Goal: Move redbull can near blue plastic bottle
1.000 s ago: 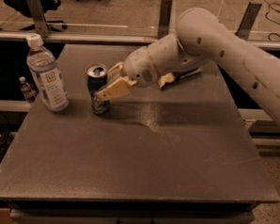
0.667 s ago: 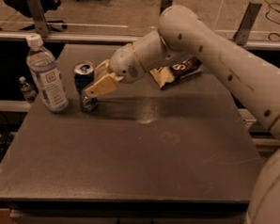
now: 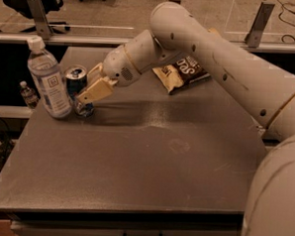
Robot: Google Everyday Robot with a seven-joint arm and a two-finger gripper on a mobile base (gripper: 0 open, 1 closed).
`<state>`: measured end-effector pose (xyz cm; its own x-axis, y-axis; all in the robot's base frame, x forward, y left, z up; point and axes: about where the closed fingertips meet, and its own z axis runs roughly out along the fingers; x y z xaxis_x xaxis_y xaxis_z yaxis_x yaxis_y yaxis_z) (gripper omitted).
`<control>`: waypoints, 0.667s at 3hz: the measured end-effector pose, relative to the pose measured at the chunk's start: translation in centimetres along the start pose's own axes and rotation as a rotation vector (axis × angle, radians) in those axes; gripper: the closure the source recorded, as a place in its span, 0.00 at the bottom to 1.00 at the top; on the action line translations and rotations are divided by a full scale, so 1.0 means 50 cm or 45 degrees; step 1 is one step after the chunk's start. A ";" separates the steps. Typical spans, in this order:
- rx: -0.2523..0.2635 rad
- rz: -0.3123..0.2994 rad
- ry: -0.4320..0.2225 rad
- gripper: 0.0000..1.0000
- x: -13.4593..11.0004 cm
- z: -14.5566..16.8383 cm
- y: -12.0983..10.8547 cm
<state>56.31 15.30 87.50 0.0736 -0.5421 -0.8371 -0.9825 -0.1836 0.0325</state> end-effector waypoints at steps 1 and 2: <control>0.000 0.000 0.001 0.82 -0.003 -0.001 0.000; 0.000 0.000 0.001 0.61 -0.004 -0.002 0.000</control>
Offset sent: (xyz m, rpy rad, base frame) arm 0.0000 0.0002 0.0009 -0.0010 -0.0003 0.0003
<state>56.31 15.33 87.70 0.0741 -0.5428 -0.8366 -0.9824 -0.1840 0.0324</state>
